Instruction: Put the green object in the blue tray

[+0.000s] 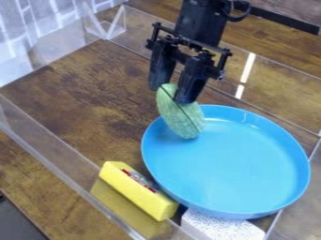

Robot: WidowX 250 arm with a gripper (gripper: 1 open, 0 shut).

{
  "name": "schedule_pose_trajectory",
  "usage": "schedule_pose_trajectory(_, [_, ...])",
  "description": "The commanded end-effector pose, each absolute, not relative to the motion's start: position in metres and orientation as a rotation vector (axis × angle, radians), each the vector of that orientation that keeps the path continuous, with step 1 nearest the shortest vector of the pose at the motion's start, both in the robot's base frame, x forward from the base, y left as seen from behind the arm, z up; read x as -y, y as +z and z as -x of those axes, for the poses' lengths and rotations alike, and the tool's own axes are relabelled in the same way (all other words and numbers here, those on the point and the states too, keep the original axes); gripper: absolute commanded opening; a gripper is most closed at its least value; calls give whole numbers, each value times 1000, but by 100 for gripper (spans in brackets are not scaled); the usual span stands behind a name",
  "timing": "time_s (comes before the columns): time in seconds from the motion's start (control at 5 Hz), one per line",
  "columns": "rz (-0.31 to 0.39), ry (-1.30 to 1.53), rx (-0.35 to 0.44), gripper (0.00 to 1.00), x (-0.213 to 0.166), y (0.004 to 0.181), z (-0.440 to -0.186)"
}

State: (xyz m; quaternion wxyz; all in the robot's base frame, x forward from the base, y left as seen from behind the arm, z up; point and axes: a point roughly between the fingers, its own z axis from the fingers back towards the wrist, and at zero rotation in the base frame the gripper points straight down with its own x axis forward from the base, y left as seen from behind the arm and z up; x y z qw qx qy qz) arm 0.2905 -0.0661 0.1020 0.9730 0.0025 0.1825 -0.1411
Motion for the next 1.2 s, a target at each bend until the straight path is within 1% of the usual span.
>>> schedule_pose_trajectory(0.0, [0, -287, -261, 0, 65, 136, -294])
schedule_pose_trajectory(1.0, [-7, -304, -297, 0, 70, 137, -284])
